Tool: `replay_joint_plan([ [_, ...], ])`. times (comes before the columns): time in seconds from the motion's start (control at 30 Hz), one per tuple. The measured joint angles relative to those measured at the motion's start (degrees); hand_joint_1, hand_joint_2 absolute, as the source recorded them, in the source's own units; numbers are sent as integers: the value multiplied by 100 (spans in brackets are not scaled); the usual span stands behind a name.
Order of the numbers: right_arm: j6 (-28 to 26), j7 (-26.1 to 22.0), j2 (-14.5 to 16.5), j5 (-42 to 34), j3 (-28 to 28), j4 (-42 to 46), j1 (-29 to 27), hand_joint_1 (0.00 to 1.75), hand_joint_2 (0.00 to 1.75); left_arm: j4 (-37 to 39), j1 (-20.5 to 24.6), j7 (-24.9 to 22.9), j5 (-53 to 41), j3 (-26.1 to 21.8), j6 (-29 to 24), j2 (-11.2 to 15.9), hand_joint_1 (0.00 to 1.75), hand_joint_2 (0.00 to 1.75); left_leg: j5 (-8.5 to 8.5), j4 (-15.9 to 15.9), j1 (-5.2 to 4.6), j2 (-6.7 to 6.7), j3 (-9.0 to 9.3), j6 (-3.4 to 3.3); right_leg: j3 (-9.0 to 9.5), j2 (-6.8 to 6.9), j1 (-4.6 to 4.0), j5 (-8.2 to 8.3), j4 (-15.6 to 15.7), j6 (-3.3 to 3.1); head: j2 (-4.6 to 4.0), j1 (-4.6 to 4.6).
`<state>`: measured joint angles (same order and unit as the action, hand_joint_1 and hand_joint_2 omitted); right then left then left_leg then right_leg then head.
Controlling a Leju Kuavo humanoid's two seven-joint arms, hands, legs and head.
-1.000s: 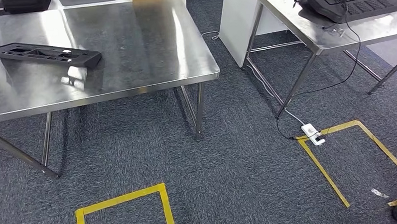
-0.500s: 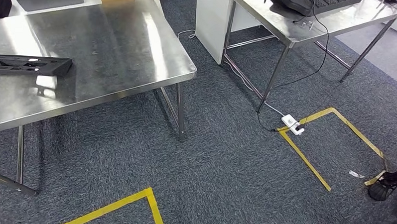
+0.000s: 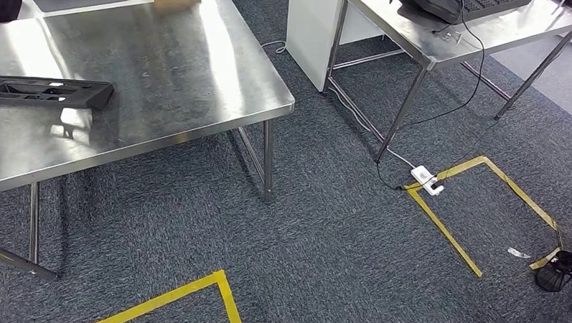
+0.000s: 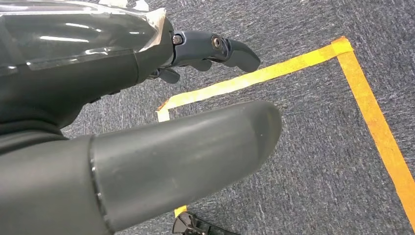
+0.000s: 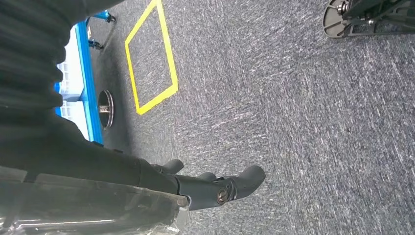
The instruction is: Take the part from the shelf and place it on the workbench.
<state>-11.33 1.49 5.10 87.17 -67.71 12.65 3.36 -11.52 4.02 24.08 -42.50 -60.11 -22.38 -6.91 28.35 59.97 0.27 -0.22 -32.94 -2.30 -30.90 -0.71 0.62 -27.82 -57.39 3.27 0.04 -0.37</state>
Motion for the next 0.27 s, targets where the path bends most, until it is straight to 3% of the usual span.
replay_joint_plan([
  [0.07,-4,4,4,0,0,-1,-7,0,175,-8,3,21,17,-1,15,1,0,0,-47,-45,30,15,14,-70,-53,7,21,-94,-144,27,0,10],
  [0.13,-7,14,7,1,0,-2,-9,0,175,-13,5,38,45,-3,17,1,0,0,-80,-78,60,36,13,-115,-302,17,54,-404,-708,8,0,35],
  [0.2,-8,33,3,2,0,-2,-11,0,175,-15,4,48,62,-15,17,-1,0,0,-94,-78,68,53,-8,-112,-628,19,70,-726,-1472,11,0,51],
  [0.27,-8,50,-1,2,1,-2,-15,0,175,-15,3,55,70,-33,18,-6,0,0,-107,-77,70,62,-20,-94,-736,20,73,-801,-1775,55,0,52],
])
